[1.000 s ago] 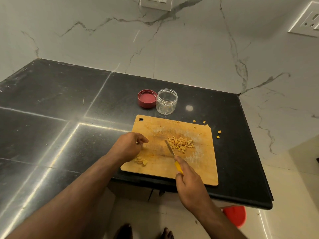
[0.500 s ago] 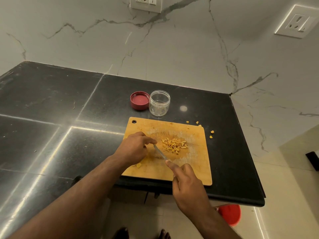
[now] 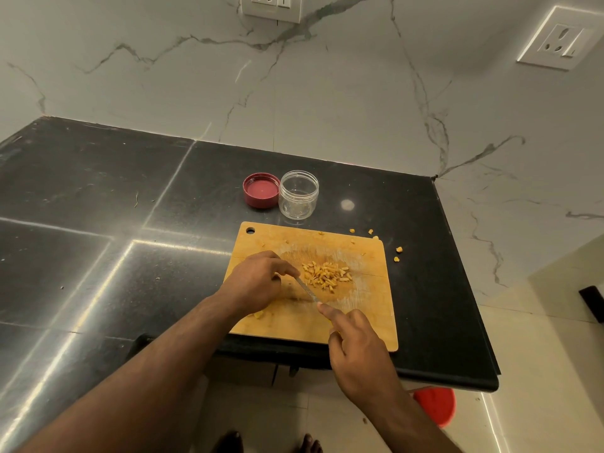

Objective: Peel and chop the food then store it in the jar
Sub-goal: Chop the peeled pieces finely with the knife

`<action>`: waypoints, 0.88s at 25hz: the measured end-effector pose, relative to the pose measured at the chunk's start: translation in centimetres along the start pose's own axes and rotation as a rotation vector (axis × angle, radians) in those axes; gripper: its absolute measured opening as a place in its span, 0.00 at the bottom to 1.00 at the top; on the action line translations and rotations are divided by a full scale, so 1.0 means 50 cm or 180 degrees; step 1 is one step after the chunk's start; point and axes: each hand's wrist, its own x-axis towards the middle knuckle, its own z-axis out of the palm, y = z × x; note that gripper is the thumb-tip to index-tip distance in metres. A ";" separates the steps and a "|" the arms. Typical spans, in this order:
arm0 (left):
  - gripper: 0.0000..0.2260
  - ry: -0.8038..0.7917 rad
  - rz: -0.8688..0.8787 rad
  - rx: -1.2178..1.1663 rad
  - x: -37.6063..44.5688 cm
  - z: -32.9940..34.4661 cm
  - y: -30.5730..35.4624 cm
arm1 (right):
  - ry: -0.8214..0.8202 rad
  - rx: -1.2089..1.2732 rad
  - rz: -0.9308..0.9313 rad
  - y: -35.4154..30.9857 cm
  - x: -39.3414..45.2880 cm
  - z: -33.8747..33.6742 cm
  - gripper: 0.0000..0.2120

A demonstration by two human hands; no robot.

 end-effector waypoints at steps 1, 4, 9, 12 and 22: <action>0.19 -0.0007 -0.0054 0.0029 0.002 0.001 -0.001 | 0.0008 0.0013 0.0009 0.001 -0.001 -0.001 0.23; 0.19 0.0049 -0.0251 -0.0040 0.009 0.001 -0.003 | 0.0016 0.0116 0.0059 0.005 -0.002 -0.002 0.23; 0.17 0.0280 -0.0697 -0.0308 0.009 -0.020 -0.018 | -0.0057 0.0258 0.0096 0.006 0.012 0.003 0.23; 0.18 0.0274 -0.0961 -0.0384 0.007 -0.041 -0.036 | -0.0257 0.0424 -0.0043 -0.006 0.031 0.018 0.23; 0.07 -0.0177 -0.0972 -0.0120 -0.030 -0.066 -0.100 | -0.0109 0.0795 0.0124 -0.002 0.034 0.030 0.23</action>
